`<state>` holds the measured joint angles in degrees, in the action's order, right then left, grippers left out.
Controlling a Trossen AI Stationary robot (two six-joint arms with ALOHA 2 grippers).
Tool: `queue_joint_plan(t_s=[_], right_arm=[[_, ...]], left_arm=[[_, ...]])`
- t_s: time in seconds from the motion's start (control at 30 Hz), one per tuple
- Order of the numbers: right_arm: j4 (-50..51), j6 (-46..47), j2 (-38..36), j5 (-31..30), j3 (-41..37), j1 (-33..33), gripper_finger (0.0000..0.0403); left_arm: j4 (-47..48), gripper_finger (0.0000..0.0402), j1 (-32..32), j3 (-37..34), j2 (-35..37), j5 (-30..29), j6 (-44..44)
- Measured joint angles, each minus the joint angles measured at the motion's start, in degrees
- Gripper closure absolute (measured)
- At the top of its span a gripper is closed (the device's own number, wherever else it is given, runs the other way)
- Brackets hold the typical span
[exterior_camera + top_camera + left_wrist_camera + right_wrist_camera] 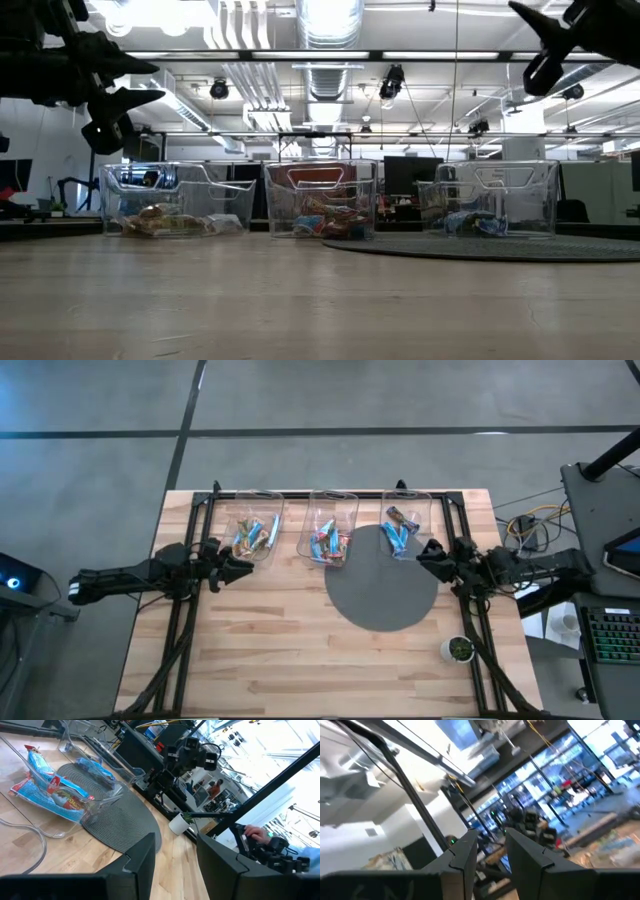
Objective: Pick and place Granola Bars by type
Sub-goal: Return to Home Position
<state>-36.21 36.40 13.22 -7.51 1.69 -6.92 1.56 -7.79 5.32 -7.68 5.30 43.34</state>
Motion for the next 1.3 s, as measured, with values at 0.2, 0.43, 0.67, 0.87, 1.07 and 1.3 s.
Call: queue_joint_plan(t_s=[0.2, 0.43, 0.67, 0.87, 1.07, 1.3], right_arm=[[2.2, -9.9, -7.0, 0.4, 0.0, 0.0, 0.0307], [9.3, -22.5, -10.6, 0.5, 0.0, 0.2, 0.0307], [23.7, -24.4, -11.8, 0.5, 0.0, 1.3, 0.0307], [29.0, -29.1, -13.3, 0.5, 0.0, 3.2, 0.0307], [30.0, -32.4, -13.2, 3.0, -0.6, 3.2, 0.0307], [31.5, -33.1, -13.2, 7.8, -1.2, 3.2, 0.0307]], left_arm=[[0.0, 0.0275, 0.0, 0.0, 0.0, 0.0, 0.0], [0.0, 0.0275, 0.0, 0.0, 0.0, 0.0, 0.0], [0.0, 0.0275, 0.0, 0.0, 0.0, 0.0, 0.0], [0.0, 0.0275, 0.0, 0.0, 0.0, 0.0, 0.0], [0.2, 0.0275, 0.0, 0.0, 0.0, 0.0, 0.0], [0.2, 0.0275, 0.0, 0.0, 0.0, 0.0, 0.0]])
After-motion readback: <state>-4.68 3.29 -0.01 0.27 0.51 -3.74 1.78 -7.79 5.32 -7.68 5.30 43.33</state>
